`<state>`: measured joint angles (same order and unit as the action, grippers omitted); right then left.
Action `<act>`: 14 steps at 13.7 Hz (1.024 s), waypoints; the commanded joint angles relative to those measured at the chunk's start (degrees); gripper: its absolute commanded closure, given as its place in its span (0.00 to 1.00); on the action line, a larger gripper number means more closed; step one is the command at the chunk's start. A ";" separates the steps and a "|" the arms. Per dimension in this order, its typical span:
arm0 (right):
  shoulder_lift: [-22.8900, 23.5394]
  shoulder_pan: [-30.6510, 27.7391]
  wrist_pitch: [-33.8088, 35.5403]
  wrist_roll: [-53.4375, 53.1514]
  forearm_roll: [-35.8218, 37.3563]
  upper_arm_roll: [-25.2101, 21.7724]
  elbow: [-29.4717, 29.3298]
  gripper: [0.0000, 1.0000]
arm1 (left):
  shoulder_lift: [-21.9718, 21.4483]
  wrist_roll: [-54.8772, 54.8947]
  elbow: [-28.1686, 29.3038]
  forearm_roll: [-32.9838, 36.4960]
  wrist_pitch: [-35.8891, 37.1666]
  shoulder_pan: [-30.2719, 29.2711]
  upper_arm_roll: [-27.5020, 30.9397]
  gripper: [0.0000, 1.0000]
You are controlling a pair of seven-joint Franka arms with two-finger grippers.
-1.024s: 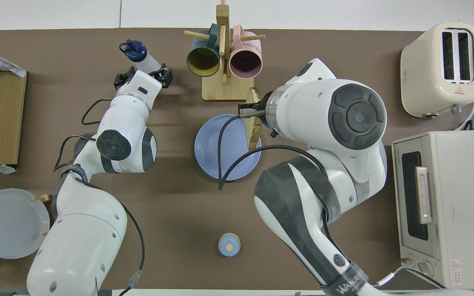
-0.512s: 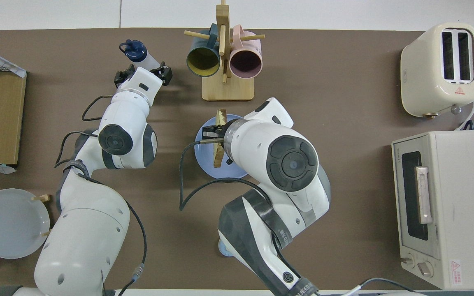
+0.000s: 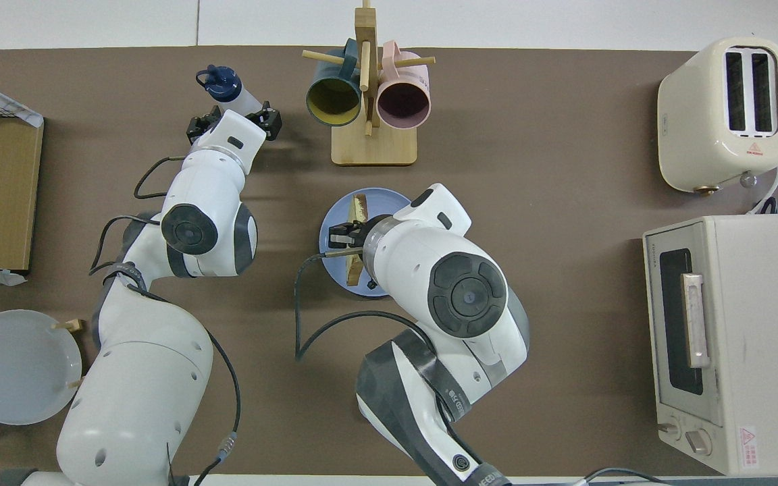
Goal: Put bread on plate and add seasoning
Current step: 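Lower the bread slice onto the blue plate and open the right gripper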
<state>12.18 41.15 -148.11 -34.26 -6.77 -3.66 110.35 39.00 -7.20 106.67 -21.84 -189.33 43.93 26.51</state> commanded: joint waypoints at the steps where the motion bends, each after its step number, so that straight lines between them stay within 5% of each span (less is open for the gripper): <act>1: -2.08 0.07 -3.83 0.16 -0.17 -0.21 4.16 1.00 | 1.17 -0.36 -1.82 -0.31 1.42 -0.15 0.73 0.88; 2: -2.42 -0.10 -6.90 0.25 -0.17 -0.21 6.26 1.00 | 1.17 -0.27 -2.43 -0.13 1.51 -0.85 0.65 1.00; 14: -4.89 -3.61 -12.89 0.51 -0.17 -0.21 15.58 1.00 | -0.58 0.16 -3.22 0.05 1.68 -3.85 0.47 1.00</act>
<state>9.34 38.75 -158.42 -34.26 -6.78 -4.32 121.95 39.07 -7.20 104.27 -21.83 -189.02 40.43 26.78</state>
